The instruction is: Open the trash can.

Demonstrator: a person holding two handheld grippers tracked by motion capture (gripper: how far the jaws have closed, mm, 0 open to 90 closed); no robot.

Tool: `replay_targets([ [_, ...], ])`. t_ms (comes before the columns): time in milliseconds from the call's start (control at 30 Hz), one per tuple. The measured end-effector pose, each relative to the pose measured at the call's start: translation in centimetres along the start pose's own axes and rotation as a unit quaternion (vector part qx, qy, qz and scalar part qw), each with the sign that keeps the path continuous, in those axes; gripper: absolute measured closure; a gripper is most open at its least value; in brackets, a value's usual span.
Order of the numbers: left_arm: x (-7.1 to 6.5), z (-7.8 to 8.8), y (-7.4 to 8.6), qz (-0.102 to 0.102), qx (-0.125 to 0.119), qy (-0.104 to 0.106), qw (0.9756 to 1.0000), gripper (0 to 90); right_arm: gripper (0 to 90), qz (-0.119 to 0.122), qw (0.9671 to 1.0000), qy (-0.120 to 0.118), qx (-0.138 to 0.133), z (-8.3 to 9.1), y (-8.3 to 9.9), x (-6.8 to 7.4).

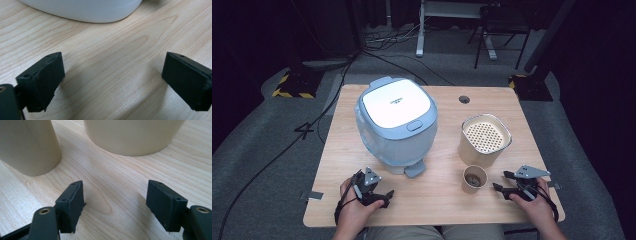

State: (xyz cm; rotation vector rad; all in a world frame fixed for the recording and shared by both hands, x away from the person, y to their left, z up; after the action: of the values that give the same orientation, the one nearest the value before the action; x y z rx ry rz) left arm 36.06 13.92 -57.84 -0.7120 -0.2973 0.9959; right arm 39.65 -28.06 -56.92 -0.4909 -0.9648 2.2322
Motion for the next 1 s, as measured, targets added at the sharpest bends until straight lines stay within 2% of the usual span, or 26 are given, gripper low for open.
replay_targets([
  [133,-0.2,0.1,0.0,-0.001,-0.001,0.006,1.0,8.2,30.7,0.0,1.0,0.0,0.0,0.0,0.0,0.0],
  [200,-0.2,0.2,0.0,-0.008,-0.004,0.01,0.9999,10.5,30.7,0.0,1.0,0.0,0.0,0.0,0.0,0.0],
  [267,-0.4,0.4,0.0,-0.009,-0.004,0.015,0.9998,19.5,30.7,0.0,1.0,0.0,0.0,0.0,0.0,0.0],
  [300,-0.3,0.7,0.0,-0.016,0.003,0.015,0.9997,22.9,30.7,0.0,1.0,0.0,0.0,0.0,0.0,0.0],
  [367,-0.4,0.8,0.0,-0.011,0.007,0.015,0.9998,33.1,30.7,0.0,1.0,0.0,0.0,0.0,0.0,0.0],
  [400,-0.4,1.2,0.1,-0.014,0.014,0.008,0.9998,37.1,30.7,0.0,1.0,0.0,0.0,0.0,0.0,0.0],
  [500,-0.6,1.9,0.1,-0.029,0.02,0.011,0.9993,41.5,30.6,0.0,1.0,0.0,0.0,0.0,0.0,0.0],
  [733,-2.0,3.6,-0.4,-0.03,0.037,0.037,0.9982,47.4,30.6,0.0,1.0,-0.001,0.0,0.0,0.0,0.0],
  [800,-2.5,4.0,-0.8,-0.031,0.03,0.042,0.9982,47.4,30.6,0.0,1.0,-0.001,0.0,0.0,0.0,0.0],
  [933,-3.4,5.3,-2.0,-0.034,0.009,0.063,0.9974,47.7,30.7,0.0,1.0,-0.001,0.0,0.0,0.0,0.0],
  [1000,-3.8,6.0,-2.9,-0.036,-0.011,0.078,0.9962,48.0,30.7,0.0,1.0,-0.001,0.0,0.0,0.0,0.0],
])
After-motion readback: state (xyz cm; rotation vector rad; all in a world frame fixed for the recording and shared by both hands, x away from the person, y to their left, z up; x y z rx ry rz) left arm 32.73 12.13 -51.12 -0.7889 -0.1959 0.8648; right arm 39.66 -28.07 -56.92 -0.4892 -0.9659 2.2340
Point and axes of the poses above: each handheld gripper's, and its own axes: z roughly backward along the jaws, y roughly out of its underside, x roughly to its left, the point moved 10 cm from there along -z, roughly forward along the jaws, and after that the axes turned 6 degrees about z, right-handed, at the moved point
